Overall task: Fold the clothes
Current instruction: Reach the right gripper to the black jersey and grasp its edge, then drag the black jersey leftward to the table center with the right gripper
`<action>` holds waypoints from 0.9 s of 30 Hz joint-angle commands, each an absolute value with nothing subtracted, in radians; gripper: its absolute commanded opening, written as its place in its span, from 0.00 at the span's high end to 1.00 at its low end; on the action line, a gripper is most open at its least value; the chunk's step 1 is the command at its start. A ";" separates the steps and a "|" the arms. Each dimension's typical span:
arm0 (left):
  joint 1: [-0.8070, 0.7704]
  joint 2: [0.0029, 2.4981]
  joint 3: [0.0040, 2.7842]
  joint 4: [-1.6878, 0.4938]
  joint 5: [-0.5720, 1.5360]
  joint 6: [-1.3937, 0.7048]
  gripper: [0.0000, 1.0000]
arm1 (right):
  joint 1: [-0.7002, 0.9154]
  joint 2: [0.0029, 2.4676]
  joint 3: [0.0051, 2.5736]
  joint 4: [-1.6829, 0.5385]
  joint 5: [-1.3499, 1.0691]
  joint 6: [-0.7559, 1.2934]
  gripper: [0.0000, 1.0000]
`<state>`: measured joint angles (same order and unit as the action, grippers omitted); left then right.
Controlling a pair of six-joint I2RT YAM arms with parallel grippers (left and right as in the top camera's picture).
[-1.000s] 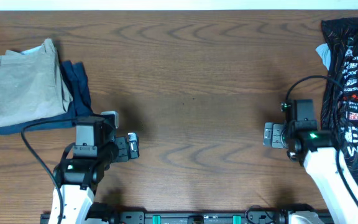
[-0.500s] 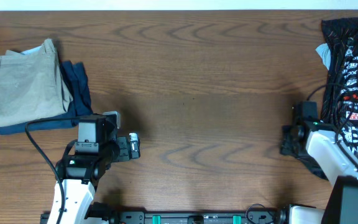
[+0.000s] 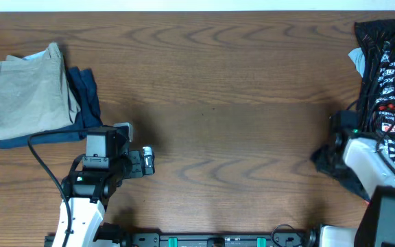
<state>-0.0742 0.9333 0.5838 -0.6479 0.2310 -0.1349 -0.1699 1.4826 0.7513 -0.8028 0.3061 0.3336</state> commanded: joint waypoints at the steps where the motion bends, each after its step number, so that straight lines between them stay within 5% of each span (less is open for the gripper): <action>1: -0.077 0.934 0.604 -0.650 0.236 -0.144 0.02 | -0.172 1.390 0.933 -0.844 0.218 0.326 0.99; 12: -0.077 0.934 0.604 -0.650 0.236 -0.144 0.03 | -0.138 1.272 1.192 -0.921 -0.099 0.072 0.99; 21: -0.077 0.934 0.604 -0.647 0.236 -0.144 0.02 | 0.084 1.279 1.191 -0.864 -1.136 -0.285 0.99; 25: -0.077 0.934 0.604 -0.647 0.236 -0.144 0.02 | 0.235 1.282 1.191 -0.754 -1.105 -0.285 0.97; 27: -0.077 0.934 0.604 -0.647 0.236 -0.144 0.02 | 0.300 1.283 1.191 -0.728 -0.986 -0.283 0.86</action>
